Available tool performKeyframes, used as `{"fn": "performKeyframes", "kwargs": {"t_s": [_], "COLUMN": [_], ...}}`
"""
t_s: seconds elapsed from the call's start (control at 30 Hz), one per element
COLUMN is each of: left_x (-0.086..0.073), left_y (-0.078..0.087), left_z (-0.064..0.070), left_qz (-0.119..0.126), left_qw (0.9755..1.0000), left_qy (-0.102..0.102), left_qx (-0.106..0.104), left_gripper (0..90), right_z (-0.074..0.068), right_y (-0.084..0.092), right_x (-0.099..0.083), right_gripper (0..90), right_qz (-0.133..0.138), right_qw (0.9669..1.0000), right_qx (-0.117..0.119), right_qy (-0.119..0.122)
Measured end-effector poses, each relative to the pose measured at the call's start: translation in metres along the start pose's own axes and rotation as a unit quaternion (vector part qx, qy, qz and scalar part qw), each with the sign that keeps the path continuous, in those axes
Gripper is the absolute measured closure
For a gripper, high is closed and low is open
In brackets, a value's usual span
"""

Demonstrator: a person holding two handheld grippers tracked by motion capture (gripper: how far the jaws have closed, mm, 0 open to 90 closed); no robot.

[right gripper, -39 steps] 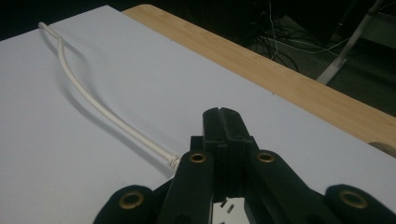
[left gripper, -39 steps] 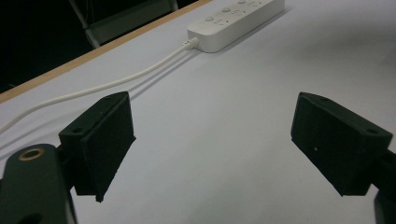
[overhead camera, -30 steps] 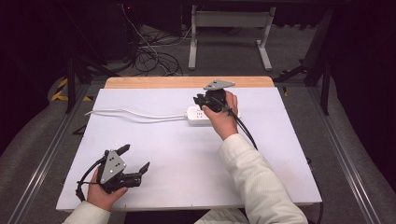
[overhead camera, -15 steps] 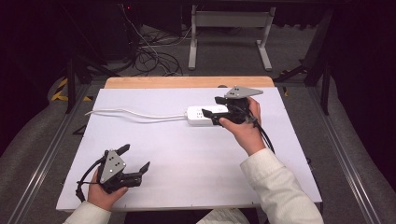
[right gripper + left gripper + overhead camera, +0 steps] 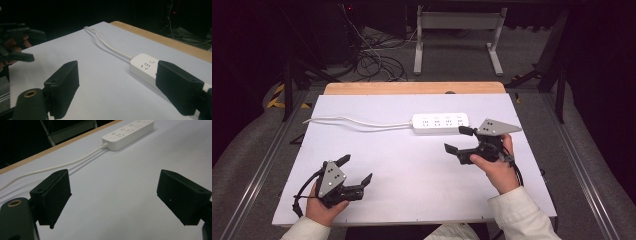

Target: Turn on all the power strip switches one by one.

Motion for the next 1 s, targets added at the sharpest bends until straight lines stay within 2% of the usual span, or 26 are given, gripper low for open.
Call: {"fn": "performKeyframes", "kwargs": {"t_s": [0.2, 0.33, 0.53, 0.57, 0.67, 0.83, 1.0], "left_x": [0.001, 0.0, -0.003, -0.003, -0.004, -0.007, -0.01], "left_y": [0.001, 0.003, 0.007, 0.007, 0.008, 0.008, 0.006], "left_z": [0.001, 0.001, 0.002, 0.002, 0.001, 0.001, -0.001], "left_qz": [0.0, 0.0, 0.003, 0.004, 0.007, 0.006, -0.008], "left_qw": [1.0, 0.9998, 1.0, 0.9999, 1.0, 1.0, 0.9999], "left_qy": [0.006, 0.021, 0.006, 0.009, -0.002, -0.007, 0.003], "left_qx": [0.0, -0.004, 0.002, 0.001, 0.005, 0.003, 0.008], "left_gripper": [12.0, 11.8, 11.9, 12.0, 12.2, 12.4, 12.5], "right_z": [-0.005, -0.004, -0.005, -0.005, -0.004, -0.003, -0.002], "right_y": [0.013, 0.02, 0.025, 0.026, 0.029, 0.031, 0.025], "right_x": [-0.033, -0.053, -0.082, -0.086, -0.098, -0.118, -0.136], "right_gripper": [17.1, 17.9, 16.0, 15.7, 15.5, 14.4, 15.4], "right_qz": [-0.005, 0.0, -0.011, -0.013, -0.019, -0.048, -0.084], "right_qw": [0.9999, 0.9999, 0.9998, 0.9998, 0.9997, 0.9988, 0.9957], "right_qx": [0.006, 0.014, 0.016, 0.016, 0.01, -0.001, -0.012], "right_qy": [0.006, -0.001, -0.004, -0.005, -0.008, -0.01, -0.037]}}
Point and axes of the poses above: each handheld gripper's, and its own axes: y roughly backward along the jaws, x roughly out of its top, z roughly to its right, the point moved 5 cm from there along -y, roughly forward along the jaws, and after that the axes turned 9 degrees about x, right-handed, at the moved point
